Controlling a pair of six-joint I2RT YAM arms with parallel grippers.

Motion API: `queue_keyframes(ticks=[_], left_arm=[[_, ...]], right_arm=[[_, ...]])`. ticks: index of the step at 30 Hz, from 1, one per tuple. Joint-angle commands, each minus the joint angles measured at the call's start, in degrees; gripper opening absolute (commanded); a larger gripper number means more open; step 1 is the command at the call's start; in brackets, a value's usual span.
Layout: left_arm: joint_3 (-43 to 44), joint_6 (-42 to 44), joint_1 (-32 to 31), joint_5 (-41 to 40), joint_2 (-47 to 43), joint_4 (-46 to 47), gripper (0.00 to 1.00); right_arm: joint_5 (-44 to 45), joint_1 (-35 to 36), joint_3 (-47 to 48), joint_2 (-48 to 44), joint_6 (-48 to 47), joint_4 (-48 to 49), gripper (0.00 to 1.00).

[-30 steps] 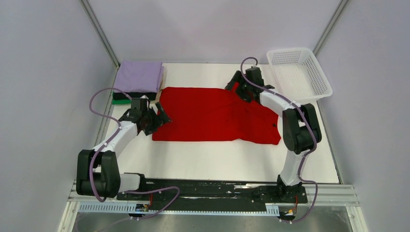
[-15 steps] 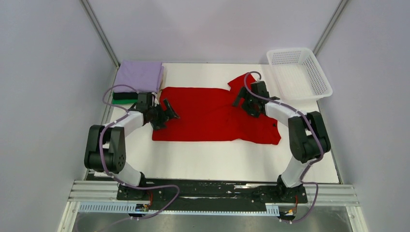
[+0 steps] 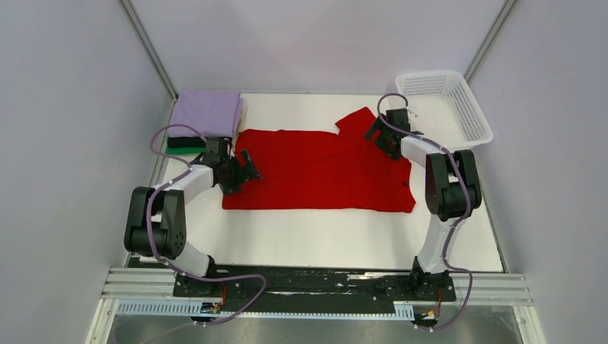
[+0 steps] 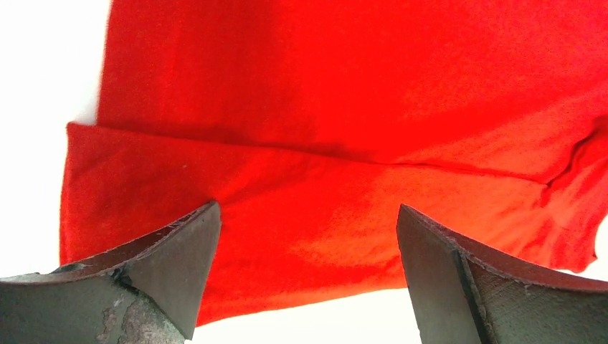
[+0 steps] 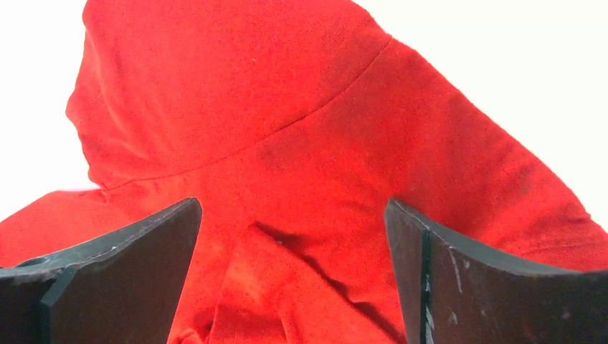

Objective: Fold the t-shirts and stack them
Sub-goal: Grab the side of the flattened tshirt furthest away from the robot with both arms

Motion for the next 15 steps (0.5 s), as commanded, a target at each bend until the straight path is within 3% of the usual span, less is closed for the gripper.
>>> queue_keyframes(ticks=[1,9,15], left_arm=[[-0.69,3.06,0.37,-6.23,-4.43,-6.52,1.00],[1.62,2.00,-1.82,0.50,-12.62,-3.16,1.00],[5.25,0.76,-4.66,2.14,-3.46,0.11,1.00]], right_arm=[[-0.88,0.35,-0.56,-7.93,-3.89,-0.80,1.00],[-4.97,6.36,-13.06,-23.13,-5.61,-5.97,1.00],[-9.29,12.46,-15.50,-20.78,-9.74,-9.39,1.00]])
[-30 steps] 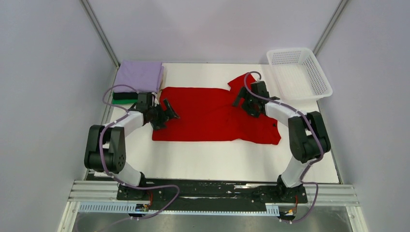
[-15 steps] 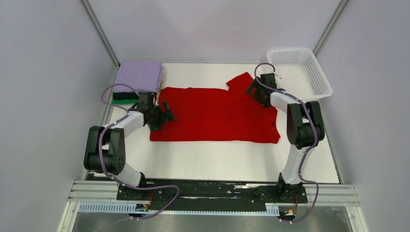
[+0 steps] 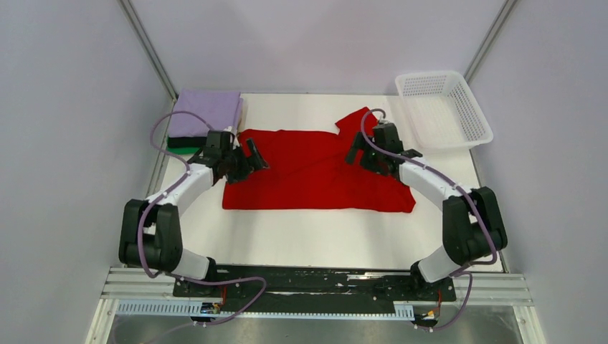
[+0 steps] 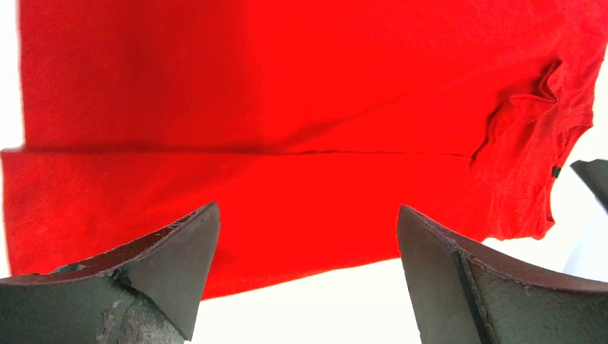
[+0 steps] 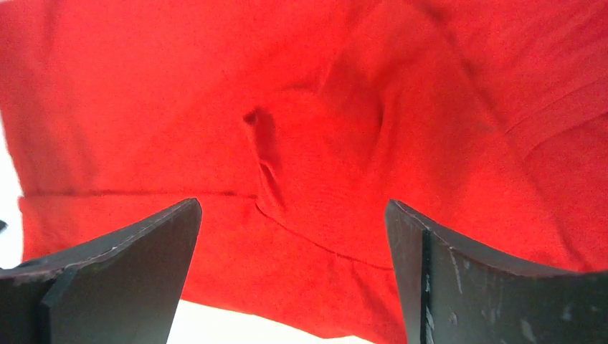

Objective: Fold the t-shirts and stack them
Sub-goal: Grab the side of the flattened tshirt furthest away from the robot with both arms

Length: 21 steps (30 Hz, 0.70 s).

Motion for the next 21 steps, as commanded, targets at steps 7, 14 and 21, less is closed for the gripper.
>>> queue_keyframes(ticks=[7,14,21], left_arm=[[2.99,-1.04,-3.31,3.01,15.49,5.98,1.00],[-1.94,-1.16,-4.13,2.76,13.62,6.27,1.00],[-11.55,-5.53,-7.15,-1.98,3.37,3.37,1.00]], right_arm=[[5.64,8.41,-0.15,7.89,-4.45,-11.55,1.00],[4.01,8.44,-5.76,8.93,-2.05,-18.39,1.00],[0.21,9.59,-12.88,3.95,3.85,-26.67,1.00]])
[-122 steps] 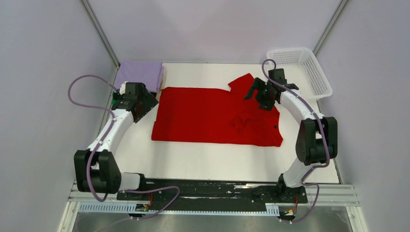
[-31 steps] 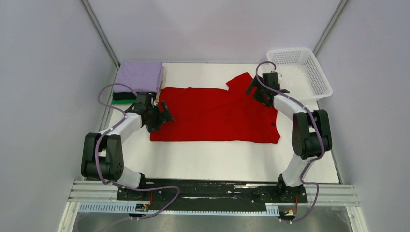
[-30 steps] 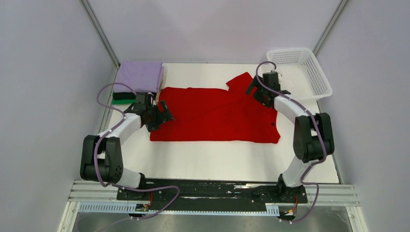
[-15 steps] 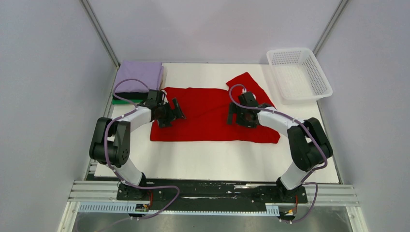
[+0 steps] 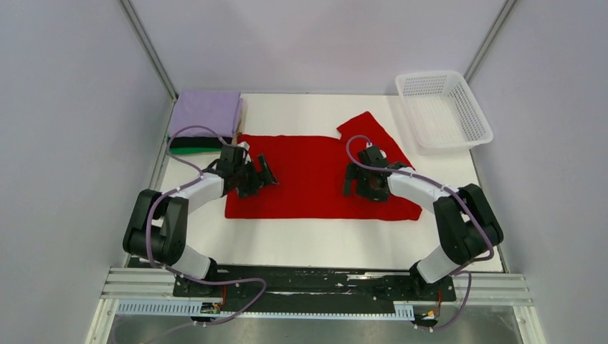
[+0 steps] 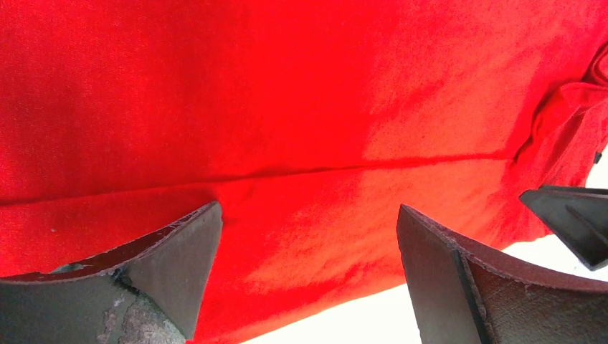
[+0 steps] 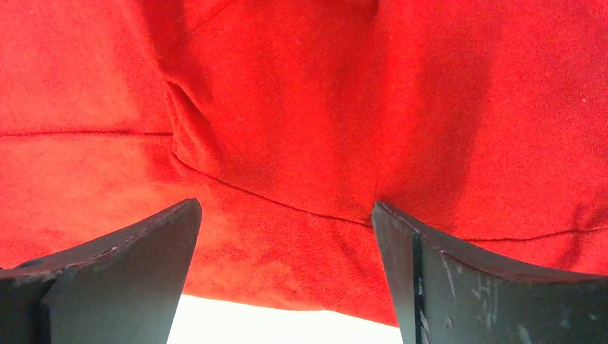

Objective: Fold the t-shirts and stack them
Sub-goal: Grab the side of the flattened tshirt furthest away from the robot with both arms

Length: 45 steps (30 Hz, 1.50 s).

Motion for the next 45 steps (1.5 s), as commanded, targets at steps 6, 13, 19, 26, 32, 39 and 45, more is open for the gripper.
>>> queue_keyframes(ticks=[6,13,19,26,32,39,45], left_arm=[[-14.37,-4.82,-3.01,-5.61,-21.32,-14.54,1.00],[-20.18,-7.99,-3.38,-8.63,-30.69,-15.39,1.00],[-18.50,-7.27,-3.38,-10.78,-31.62,-18.42,1.00],[-21.62,-9.74,-3.36,-7.74,-37.10,-24.05,1.00],[-22.71,-12.79,-3.38,-6.78,-44.61,-28.79,1.00],[-22.83,-14.86,-3.38,-7.97,-46.61,-30.02,1.00],[-22.49,-15.47,-3.38,-8.16,-47.22,-31.65,1.00]], right_arm=[[-9.85,4.94,-12.95,-6.11,10.56,-18.74,1.00],[-12.72,11.03,-15.60,-11.87,19.06,-23.87,1.00],[-15.36,14.17,-19.17,-16.21,24.43,-23.81,1.00],[-7.63,13.27,-17.95,-16.09,24.73,-25.27,1.00],[1.18,10.45,-12.42,-15.14,21.46,-25.77,1.00],[1.87,6.10,-10.59,-13.46,16.47,-22.56,1.00],[1.15,2.72,-12.57,-12.75,12.85,-15.84,1.00]])
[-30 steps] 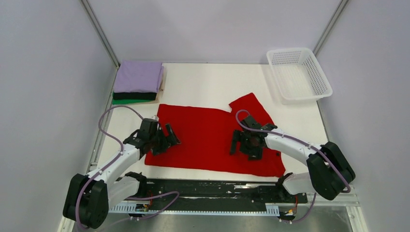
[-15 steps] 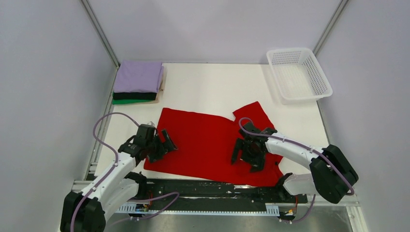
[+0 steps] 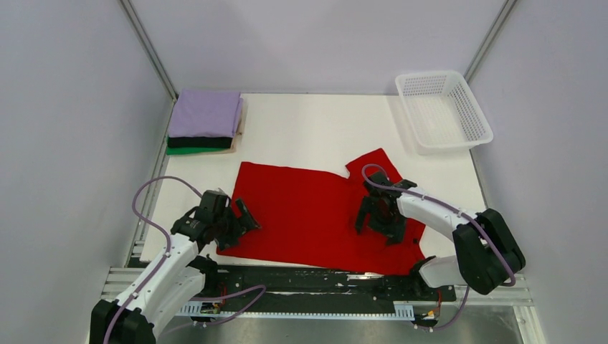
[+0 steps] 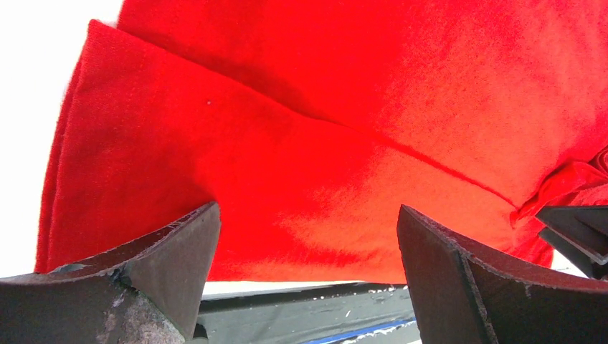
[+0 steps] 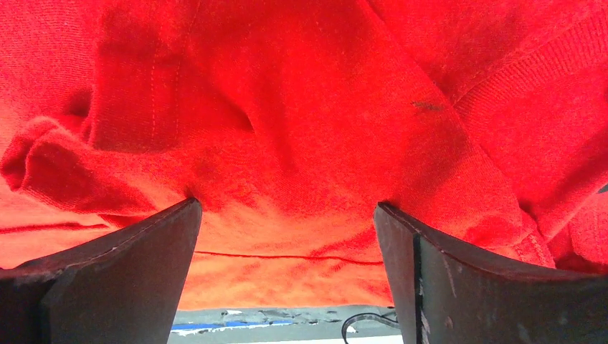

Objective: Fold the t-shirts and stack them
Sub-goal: Grab the side of the flattened tshirt furthest away from the robot with both arms

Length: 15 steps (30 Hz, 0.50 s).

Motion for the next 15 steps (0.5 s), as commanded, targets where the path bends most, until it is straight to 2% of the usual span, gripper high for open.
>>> queue_keyframes(ticks=[1,5,15], left_arm=[[0.33,-1.69,-0.19,-1.12,-1.26,-1.08,1.00],[0.57,-1.41,-0.18,-0.46,-1.17,-0.45,1.00],[-1.60,-4.00,-0.19,1.76,-4.38,-1.18,1.00]], right_arm=[[4.17,-2.64,-1.17,1.11,-4.71,8.86,1.00],[4.26,-4.94,-1.30,2.89,-5.74,14.79,1.00],[6.88,-6.77,0.44,1.64,-8.93,15.29,1.00]])
